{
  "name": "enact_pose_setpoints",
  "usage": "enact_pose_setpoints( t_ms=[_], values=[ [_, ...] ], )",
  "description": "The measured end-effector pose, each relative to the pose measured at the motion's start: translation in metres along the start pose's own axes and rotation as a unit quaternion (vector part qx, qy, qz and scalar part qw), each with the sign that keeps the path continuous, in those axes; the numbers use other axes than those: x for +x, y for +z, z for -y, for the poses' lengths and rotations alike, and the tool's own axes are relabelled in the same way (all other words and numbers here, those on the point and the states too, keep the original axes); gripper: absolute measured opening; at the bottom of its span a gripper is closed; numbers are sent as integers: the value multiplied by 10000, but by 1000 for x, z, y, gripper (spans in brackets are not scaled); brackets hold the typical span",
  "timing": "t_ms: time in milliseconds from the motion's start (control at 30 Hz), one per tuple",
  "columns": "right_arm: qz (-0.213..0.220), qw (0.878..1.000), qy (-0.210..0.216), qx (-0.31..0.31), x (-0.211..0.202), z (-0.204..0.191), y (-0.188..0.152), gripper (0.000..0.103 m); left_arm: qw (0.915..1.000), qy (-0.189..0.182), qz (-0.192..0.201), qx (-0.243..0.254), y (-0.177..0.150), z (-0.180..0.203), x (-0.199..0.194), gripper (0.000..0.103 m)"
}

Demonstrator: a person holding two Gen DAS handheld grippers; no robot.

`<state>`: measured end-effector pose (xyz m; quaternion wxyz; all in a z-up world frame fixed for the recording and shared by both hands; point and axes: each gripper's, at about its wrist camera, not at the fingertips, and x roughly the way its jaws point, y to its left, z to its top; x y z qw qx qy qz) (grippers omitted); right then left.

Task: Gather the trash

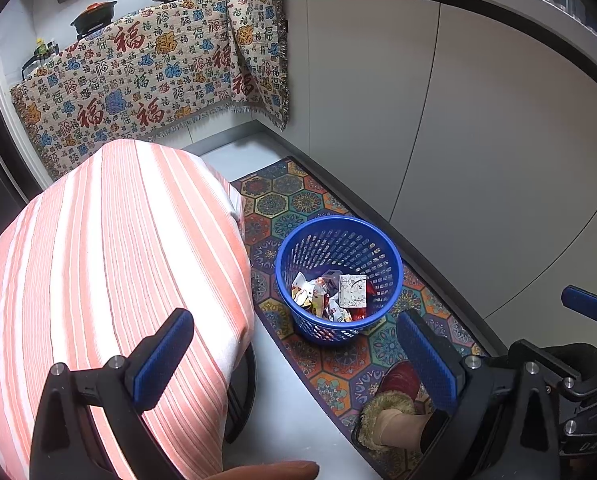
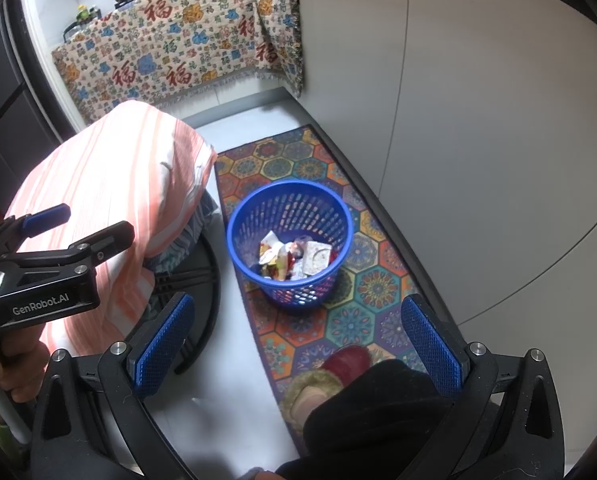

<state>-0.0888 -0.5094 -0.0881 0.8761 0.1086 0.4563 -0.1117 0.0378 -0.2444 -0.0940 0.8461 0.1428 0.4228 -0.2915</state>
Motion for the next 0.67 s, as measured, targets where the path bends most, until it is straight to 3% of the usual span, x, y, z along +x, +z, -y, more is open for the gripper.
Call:
enact_pose_setpoints(
  t_ms=[667],
  values=[
    [-70, 9999, -18, 124, 4, 3, -2, 103, 10000, -9, 14, 90, -6, 3, 3, 102]
  ],
)
